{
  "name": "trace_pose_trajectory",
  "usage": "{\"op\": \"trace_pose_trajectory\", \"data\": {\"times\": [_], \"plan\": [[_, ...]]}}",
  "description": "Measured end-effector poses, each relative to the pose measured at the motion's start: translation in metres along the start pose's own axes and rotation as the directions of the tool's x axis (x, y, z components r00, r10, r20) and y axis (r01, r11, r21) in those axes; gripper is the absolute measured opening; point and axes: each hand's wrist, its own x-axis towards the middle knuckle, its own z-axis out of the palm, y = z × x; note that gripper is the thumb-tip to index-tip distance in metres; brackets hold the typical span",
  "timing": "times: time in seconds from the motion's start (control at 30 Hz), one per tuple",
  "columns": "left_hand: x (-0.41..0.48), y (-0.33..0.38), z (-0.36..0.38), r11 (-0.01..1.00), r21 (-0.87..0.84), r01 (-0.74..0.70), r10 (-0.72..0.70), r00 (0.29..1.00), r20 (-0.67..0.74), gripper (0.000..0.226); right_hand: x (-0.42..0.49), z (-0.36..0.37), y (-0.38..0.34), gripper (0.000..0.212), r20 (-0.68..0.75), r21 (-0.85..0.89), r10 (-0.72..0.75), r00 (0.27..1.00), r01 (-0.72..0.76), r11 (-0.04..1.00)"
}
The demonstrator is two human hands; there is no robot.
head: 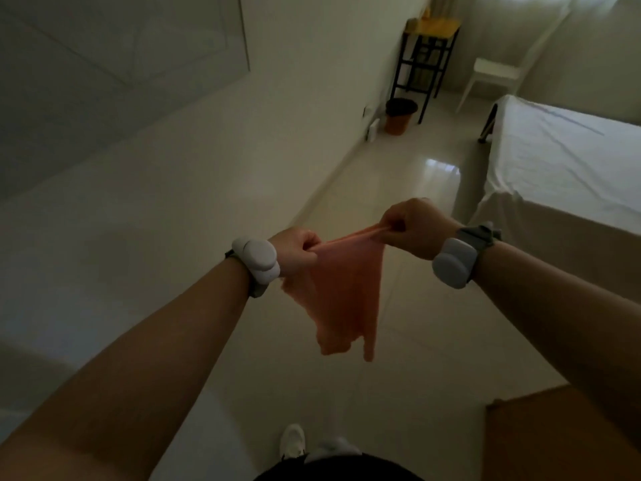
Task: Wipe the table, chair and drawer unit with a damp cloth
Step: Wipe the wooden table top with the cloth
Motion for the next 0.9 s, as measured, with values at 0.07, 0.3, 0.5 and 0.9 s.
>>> {"op": "trace_pose_trajectory", "data": {"times": [0.07, 0.3, 0.5, 0.9], "plan": [[0.019, 0.0, -0.011, 1.0, 0.026, 0.016, -0.016, 0.999, 0.029, 0.008, 0.007, -0.008, 0.01, 0.015, -0.008, 0.03, 0.008, 1.0, -0.008, 1.0], [0.111, 0.026, -0.036, 0.942, -0.335, -0.035, 0.045, 0.999, 0.022, 0.016, 0.048, -0.024, 0.078, 0.022, -0.01, 0.256, 0.226, 0.974, -0.216, 0.942], [0.18, 0.023, -0.017, 0.285, -0.911, 0.298, 0.088, 0.938, 0.334, 0.078, 0.091, -0.033, 0.144, 0.015, 0.187, 0.884, 0.434, 0.881, -0.344, 0.317], [0.35, 0.108, 0.01, 0.13, -0.947, 0.295, 0.093, 0.947, 0.308, 0.053, 0.154, 0.001, 0.303, 0.067, 0.519, 0.819, 0.361, 0.775, -0.572, 0.05]]}}
